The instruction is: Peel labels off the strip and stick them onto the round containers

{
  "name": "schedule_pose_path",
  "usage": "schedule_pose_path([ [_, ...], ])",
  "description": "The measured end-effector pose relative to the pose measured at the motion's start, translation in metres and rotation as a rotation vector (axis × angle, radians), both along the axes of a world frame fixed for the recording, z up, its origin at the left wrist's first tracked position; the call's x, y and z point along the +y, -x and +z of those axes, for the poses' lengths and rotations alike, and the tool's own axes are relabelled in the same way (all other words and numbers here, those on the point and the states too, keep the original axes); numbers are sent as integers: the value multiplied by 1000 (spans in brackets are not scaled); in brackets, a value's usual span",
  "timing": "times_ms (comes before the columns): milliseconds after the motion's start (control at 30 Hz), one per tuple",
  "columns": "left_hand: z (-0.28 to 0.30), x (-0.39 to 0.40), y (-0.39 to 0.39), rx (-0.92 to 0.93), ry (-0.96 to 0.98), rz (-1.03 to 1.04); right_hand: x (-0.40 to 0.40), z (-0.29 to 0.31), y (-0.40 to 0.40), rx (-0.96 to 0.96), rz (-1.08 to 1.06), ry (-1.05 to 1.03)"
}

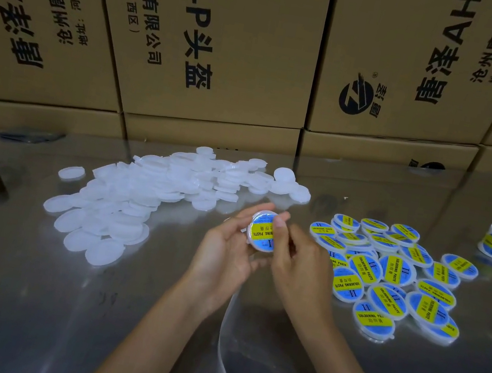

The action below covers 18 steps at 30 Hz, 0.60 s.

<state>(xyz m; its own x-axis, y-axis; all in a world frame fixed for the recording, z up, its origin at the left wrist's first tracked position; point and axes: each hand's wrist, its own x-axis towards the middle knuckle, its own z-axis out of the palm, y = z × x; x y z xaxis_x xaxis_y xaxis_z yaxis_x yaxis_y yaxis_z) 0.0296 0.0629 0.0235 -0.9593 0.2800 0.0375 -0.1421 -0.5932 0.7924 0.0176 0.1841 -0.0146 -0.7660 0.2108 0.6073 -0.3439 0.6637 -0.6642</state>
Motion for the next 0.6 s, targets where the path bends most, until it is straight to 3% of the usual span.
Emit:
schedule_pose_path([
  [267, -6, -21, 4, 336, 647, 158, 10, 1, 5, 2, 103, 34],
  [500, -3, -24, 4, 248, 573, 180, 5, 8, 1, -169, 353, 334],
  [600, -1, -25, 5, 205, 516, 268, 7, 10, -1, -216, 466, 339],
])
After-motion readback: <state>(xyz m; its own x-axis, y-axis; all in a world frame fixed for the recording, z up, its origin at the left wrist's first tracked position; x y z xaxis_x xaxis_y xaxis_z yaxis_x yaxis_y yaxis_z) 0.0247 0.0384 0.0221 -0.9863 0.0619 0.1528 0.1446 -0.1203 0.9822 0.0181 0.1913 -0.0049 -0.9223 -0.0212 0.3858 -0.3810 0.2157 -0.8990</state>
